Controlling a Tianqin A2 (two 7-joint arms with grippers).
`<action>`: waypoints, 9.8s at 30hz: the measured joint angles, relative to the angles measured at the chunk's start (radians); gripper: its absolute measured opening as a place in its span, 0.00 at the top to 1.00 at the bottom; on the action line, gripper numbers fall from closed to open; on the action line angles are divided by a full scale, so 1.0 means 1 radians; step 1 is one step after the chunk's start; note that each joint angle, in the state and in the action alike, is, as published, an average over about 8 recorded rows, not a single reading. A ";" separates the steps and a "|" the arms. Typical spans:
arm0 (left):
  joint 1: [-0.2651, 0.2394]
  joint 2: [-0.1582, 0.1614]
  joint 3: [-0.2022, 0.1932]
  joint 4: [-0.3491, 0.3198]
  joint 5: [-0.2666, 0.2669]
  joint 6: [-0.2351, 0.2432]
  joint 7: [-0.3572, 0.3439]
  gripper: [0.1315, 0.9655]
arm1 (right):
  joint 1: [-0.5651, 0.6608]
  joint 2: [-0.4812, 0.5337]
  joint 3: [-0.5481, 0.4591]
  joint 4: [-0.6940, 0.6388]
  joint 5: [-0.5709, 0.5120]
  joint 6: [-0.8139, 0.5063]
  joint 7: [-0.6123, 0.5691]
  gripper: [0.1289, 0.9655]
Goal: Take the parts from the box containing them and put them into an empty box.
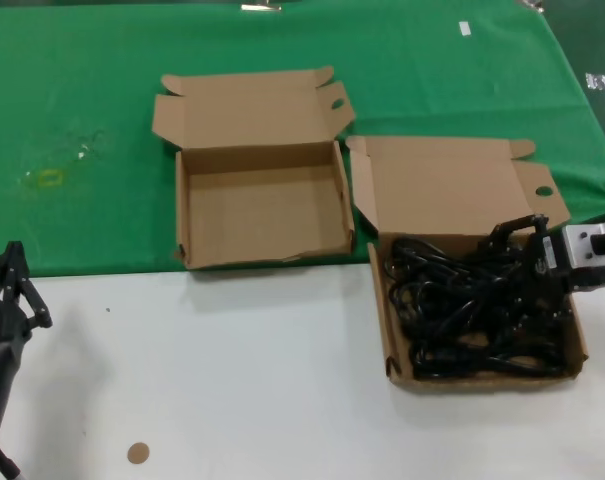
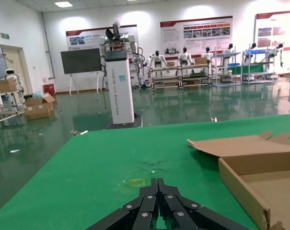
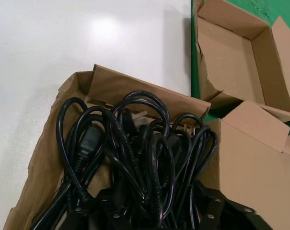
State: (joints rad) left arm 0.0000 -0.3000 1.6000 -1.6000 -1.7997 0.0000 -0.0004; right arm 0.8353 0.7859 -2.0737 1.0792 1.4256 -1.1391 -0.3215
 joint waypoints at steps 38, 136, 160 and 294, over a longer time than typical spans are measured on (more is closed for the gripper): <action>0.000 0.000 0.000 0.000 0.000 0.000 0.000 0.98 | 0.040 0.022 0.019 0.062 -0.012 -0.057 0.046 0.88; 0.000 0.000 0.000 0.000 0.000 0.000 0.000 0.98 | 0.482 -0.777 -0.079 -0.853 -0.085 0.430 -0.434 0.88; 0.000 0.000 0.000 0.000 0.000 0.000 0.000 0.98 | 0.495 -0.773 -0.098 -0.867 -0.058 0.440 -0.456 0.71; 0.000 0.000 0.000 0.000 0.000 0.000 0.000 0.00 | -0.793 -0.493 0.454 0.481 0.358 1.116 0.300 0.00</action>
State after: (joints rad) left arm 0.0000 -0.3000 1.6000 -1.6000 -1.8000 0.0000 0.0000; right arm 0.0427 0.2924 -1.6195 1.5600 1.7839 -0.0235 -0.0212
